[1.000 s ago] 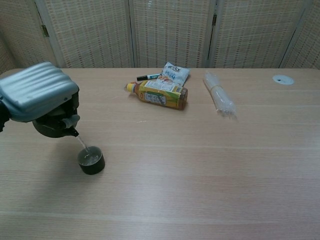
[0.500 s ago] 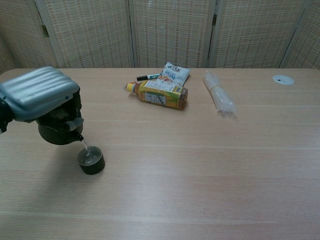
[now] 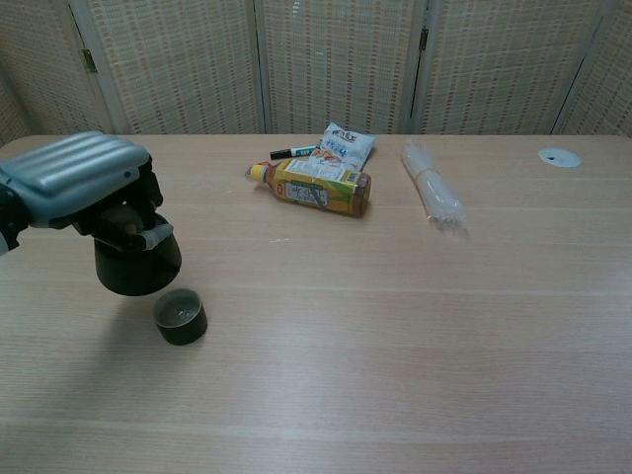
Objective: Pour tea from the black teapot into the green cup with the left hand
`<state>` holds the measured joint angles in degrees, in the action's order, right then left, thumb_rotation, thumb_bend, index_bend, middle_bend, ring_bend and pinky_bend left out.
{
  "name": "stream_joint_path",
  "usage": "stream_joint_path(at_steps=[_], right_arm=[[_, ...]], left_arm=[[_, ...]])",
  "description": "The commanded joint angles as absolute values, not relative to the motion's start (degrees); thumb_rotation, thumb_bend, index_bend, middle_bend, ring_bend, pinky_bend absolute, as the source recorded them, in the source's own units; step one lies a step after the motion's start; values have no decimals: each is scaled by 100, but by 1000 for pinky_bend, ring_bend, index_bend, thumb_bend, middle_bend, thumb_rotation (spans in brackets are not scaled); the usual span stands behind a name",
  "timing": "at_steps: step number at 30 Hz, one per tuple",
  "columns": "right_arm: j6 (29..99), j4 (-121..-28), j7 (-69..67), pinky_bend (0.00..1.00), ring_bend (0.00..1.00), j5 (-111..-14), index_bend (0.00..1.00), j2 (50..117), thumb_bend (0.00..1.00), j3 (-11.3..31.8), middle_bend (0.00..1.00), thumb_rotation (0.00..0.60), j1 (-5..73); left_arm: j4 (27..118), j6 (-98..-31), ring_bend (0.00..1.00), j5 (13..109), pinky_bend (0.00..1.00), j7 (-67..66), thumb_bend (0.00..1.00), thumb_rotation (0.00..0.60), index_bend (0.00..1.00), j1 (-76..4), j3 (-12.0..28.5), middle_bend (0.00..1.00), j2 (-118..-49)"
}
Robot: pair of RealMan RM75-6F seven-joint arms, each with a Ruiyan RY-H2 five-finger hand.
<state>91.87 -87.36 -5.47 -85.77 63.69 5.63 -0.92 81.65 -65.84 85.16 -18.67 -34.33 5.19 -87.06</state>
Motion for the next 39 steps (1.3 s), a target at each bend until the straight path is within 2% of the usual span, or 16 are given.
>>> stream_joint_path(at_steps=[1,11,16,18,22,25,31,36,39], right_arm=[[9187,-8739,-544,0,252,-8573,76,6370,376,567,188,600,-91],[9193,-8753,-537,0,253,-8567,76,6366,375,574,188,600,-93],[9187,-8742,-547,0,253,-8560,76,6377,376,566,188,600,-100],[9186,-8732,-550,0,253,-8553,76,6382,376,568,188,600,-101],[9186,-8721,-573,0,253,-8552,76,6379,376,567,188,600,-106],[9177,-8713,-581,0,252,-8542,76,6381,376,567,188,600,-107],[9142,-8694,-590,0,252,-8527,76,6390,376,565,188,600,-97],[9113,-8688,-584,0,252,-8508,76,6397,377,570,188,600,-86],[9099,-8689,-575,0,252,-8499,76,6396,376,572,188,600,-82]], left_arm=[[8072,-6616,919,8499,575,-1640,476,535,1000,-3430,557,1000,-8707],[8023,-6564,917,8186,555,-897,475,522,1000,-3474,858,1000,-8588],[7916,-6412,910,7875,492,-594,473,358,1000,-3538,1066,1000,-8548],[7785,-6331,909,7740,465,-507,468,321,1000,-3570,1133,1000,-8585],[7546,-6150,901,7483,370,-395,377,227,1000,-3620,1213,1000,-8667],[7345,-6068,891,7364,316,-321,335,213,1000,-3649,1248,1000,-8748],[6837,-5883,886,7117,306,-236,278,202,1000,-3736,1327,1000,-8960],[6419,-5694,870,7017,296,-166,253,131,992,-3828,1342,1000,-9100],[6152,-5615,860,6973,285,-195,251,130,987,-3879,1340,1000,-9186]])
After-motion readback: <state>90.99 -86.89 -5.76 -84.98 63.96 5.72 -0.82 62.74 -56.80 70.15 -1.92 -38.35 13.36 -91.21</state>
